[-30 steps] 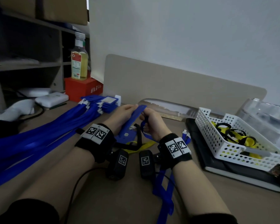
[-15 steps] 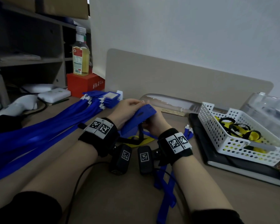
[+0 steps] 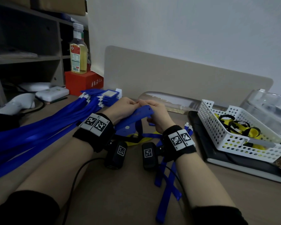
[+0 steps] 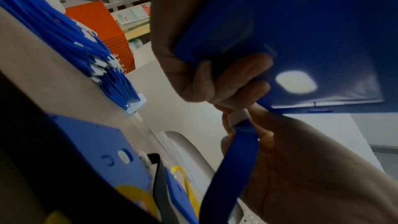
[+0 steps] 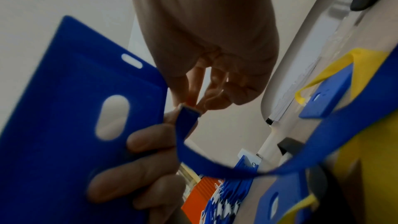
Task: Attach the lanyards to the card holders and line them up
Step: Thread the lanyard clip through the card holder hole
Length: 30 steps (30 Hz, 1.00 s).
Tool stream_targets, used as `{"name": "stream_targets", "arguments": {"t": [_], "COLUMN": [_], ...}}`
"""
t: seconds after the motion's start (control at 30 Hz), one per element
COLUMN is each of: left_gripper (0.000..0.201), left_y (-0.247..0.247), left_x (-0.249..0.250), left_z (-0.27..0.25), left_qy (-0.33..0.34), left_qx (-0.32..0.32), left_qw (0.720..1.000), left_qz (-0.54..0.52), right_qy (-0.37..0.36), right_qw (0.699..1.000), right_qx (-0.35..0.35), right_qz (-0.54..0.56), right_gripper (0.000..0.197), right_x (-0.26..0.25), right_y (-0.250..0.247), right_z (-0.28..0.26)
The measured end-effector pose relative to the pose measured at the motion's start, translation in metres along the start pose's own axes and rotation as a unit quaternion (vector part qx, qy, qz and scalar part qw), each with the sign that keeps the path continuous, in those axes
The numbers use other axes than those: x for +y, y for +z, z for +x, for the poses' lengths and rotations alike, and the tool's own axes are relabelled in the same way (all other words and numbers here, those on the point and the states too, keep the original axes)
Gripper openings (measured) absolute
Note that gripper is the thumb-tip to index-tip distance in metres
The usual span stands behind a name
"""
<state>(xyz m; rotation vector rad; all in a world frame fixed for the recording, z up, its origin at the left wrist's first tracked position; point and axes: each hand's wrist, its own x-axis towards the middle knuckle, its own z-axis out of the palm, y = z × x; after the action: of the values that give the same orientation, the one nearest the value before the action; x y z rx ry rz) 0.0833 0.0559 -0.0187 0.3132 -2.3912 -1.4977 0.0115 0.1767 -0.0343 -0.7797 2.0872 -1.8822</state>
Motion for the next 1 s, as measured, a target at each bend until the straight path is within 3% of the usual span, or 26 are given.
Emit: {"name": "stream_targets", "arguments": {"t": [0.2, 0.37, 0.47, 0.6, 0.73, 0.8, 1.0], "left_gripper": [0.035, 0.043, 0.046, 0.034, 0.049, 0.044, 0.029], "left_y": [-0.0038, -0.0033, -0.0009, 0.0035, 0.0048, 0.0049, -0.0007], "left_x": [0.0013, 0.0016, 0.0031, 0.0041, 0.0056, 0.0071, 0.0076], "left_z": [-0.0002, -0.0016, -0.0027, -0.0041, -0.0068, -0.0086, -0.0084], "left_qy": [-0.012, -0.003, -0.001, 0.001, -0.023, -0.026, -0.058], "left_qx": [-0.023, -0.023, -0.023, -0.024, -0.063, -0.073, -0.094], "left_qw": [0.998, 0.998, 0.999, 1.000, 0.998, 0.997, 0.979], "left_qz": [0.050, 0.066, 0.039, 0.021, -0.007, -0.027, -0.169], "right_qy": [0.024, 0.064, 0.068, 0.053, 0.021, 0.011, 0.009], "right_qw": [0.999, 0.995, 0.990, 0.981, 0.965, 0.959, 0.971], "right_qx": [-0.002, 0.011, 0.019, 0.037, 0.046, 0.044, 0.017], "right_qz": [0.023, 0.081, 0.124, 0.185, 0.256, 0.279, 0.240], "right_gripper": [0.011, 0.009, 0.008, 0.016, 0.010, 0.011, 0.013], "right_x": [-0.0007, -0.0034, -0.0037, -0.0036, -0.0073, -0.0084, -0.0048], "right_y": [-0.0030, -0.0043, -0.0034, -0.0008, -0.0018, -0.0016, -0.0039], "right_z": [0.0007, 0.0008, 0.0020, 0.0028, 0.0018, 0.0017, 0.0006]}}
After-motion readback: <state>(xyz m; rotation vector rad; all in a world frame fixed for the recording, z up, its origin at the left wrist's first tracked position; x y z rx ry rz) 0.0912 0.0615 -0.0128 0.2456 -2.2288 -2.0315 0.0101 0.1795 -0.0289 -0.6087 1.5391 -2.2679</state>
